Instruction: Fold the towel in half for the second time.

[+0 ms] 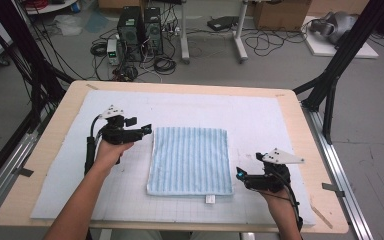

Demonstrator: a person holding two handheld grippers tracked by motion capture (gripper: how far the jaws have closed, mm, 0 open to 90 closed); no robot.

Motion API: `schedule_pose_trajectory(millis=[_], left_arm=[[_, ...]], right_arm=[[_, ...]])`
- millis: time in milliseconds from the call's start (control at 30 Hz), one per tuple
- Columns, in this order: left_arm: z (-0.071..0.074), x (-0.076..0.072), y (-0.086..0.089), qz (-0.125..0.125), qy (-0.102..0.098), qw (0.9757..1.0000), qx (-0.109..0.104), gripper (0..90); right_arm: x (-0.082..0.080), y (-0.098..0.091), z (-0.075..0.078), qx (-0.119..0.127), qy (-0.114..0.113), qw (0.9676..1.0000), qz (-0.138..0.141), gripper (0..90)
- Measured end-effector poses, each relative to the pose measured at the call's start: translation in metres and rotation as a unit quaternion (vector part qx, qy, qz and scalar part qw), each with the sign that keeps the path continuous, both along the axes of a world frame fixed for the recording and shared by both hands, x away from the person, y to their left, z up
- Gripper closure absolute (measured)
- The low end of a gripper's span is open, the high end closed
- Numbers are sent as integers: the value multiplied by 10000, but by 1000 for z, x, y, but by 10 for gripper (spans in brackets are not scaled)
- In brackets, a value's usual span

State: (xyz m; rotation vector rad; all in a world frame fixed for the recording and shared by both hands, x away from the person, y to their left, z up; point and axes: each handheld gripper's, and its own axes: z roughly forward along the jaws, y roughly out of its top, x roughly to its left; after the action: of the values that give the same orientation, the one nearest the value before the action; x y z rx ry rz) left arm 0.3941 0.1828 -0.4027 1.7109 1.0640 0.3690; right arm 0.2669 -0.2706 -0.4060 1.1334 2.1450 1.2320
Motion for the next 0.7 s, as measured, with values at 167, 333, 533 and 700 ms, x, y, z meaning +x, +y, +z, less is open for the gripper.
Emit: schedule_pose_trajectory(millis=[167,333,533,700], left_arm=[[-19,17,-8,115,191,9997,77,302],[-32,24,-14,98,299,9994,136,338],[-45,30,-18,205,504,9981,288,358],[-49,30,-27,221,507,9969,568,445]], right_arm=[[-2,-1,1,67,7,10000,-16,114],[-4,-1,3,71,16,10000,-10,114],[-3,-5,1,64,45,10000,-34,114],[-1,-5,0,40,75,10000,-52,114]])
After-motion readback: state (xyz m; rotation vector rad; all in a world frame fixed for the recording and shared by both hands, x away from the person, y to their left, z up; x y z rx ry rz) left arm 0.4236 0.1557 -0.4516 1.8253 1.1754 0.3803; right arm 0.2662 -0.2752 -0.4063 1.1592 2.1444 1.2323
